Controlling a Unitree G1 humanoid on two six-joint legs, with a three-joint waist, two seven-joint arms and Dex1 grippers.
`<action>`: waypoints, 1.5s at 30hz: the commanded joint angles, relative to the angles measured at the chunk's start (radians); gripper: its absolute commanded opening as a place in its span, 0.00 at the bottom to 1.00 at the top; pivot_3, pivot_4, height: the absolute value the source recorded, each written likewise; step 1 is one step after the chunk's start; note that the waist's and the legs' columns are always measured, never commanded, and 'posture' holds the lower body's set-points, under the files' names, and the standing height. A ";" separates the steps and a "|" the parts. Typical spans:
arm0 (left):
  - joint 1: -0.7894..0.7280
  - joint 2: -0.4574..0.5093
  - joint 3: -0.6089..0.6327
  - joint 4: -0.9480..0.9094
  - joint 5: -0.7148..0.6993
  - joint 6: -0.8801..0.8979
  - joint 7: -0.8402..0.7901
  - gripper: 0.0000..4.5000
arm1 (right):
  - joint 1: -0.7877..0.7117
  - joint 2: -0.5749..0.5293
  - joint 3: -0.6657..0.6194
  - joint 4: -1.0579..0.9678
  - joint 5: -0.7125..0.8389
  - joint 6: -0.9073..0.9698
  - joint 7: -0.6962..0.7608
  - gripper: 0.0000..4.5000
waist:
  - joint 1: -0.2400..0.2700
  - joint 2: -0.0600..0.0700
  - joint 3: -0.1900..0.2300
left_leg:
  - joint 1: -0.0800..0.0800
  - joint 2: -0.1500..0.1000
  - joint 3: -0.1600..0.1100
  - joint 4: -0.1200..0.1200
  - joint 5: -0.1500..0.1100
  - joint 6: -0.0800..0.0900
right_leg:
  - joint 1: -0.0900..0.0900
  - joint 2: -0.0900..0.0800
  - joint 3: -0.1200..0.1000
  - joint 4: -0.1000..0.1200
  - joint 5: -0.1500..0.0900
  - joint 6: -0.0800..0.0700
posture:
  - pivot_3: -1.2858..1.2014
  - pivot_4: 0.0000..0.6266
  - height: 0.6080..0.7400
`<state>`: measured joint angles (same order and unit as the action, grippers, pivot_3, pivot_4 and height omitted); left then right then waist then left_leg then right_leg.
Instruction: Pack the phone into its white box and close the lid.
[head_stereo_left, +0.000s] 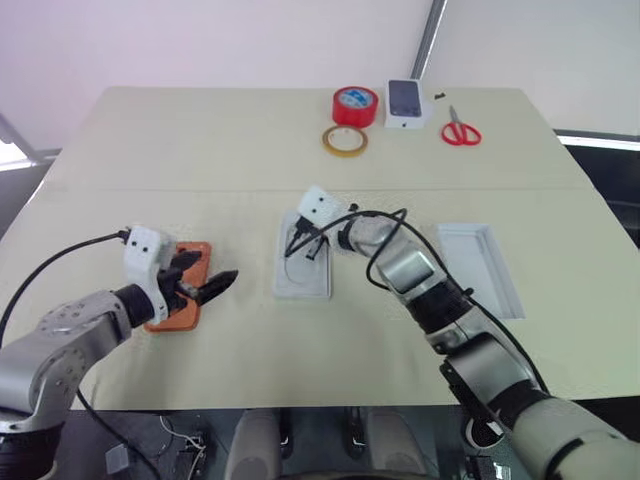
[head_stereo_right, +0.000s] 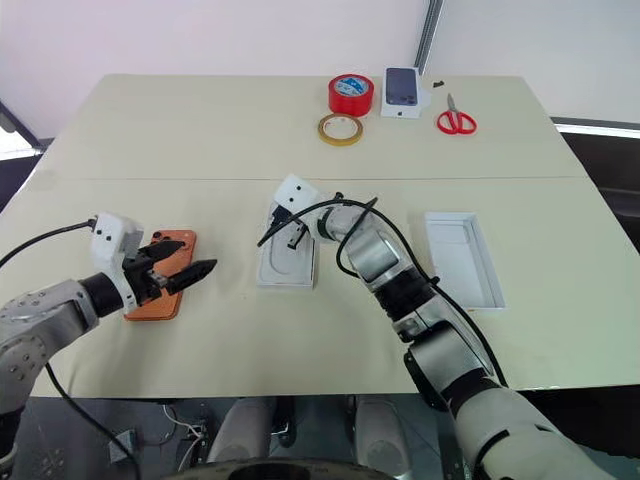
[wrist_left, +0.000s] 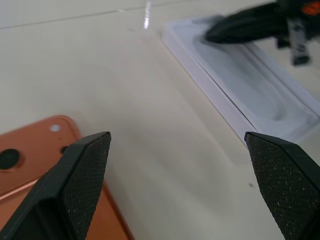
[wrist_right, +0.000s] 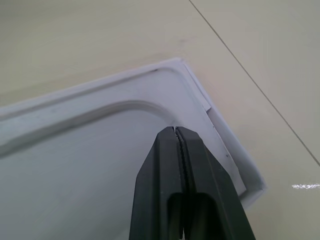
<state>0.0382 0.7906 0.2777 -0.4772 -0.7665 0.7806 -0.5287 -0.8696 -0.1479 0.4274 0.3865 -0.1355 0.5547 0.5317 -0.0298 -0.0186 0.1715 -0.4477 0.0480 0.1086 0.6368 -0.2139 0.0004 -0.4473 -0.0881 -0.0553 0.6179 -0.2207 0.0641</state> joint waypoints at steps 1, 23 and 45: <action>0.019 0.018 0.029 -0.039 0.027 -0.036 -0.041 1.00 | -0.032 0.013 0.001 0.016 -0.021 -0.017 0.003 0.01 | -0.001 0.000 0.000 | 0.000 0.000 0.000 -0.003 0.001 -0.002 | -0.001 0.000 0.000 0.000 0.000 0.000 | 0.52 0.24 1.00; 0.015 -0.060 -0.009 -0.081 0.031 -0.016 -0.022 1.00 | 0.051 -0.116 -0.017 -0.376 -0.031 0.118 0.171 0.01 | -0.011 0.000 0.000 | 0.004 0.001 -0.001 -0.004 0.005 0.000 | 0.002 0.007 -0.002 0.001 0.000 0.001 | 0.52 0.24 1.00; -0.091 -0.148 0.285 0.156 -0.083 0.228 0.273 1.00 | 0.115 -0.151 0.046 -0.618 0.124 0.193 0.262 0.01 | -0.011 0.000 0.000 | 0.005 0.003 -0.004 -0.001 0.005 0.000 | 0.003 0.011 -0.002 0.004 0.000 0.000 | 0.52 0.24 1.00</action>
<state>-0.0377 0.6280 0.4987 -0.3299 -0.8229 0.9691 -0.2947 -0.7146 -0.3291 0.4328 -0.2414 0.0059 0.7682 0.8109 -0.0405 -0.0189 0.1714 -0.4425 0.0513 0.1044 0.6367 -0.2085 0.0006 -0.4441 -0.0767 -0.0577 0.6230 -0.2203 0.0646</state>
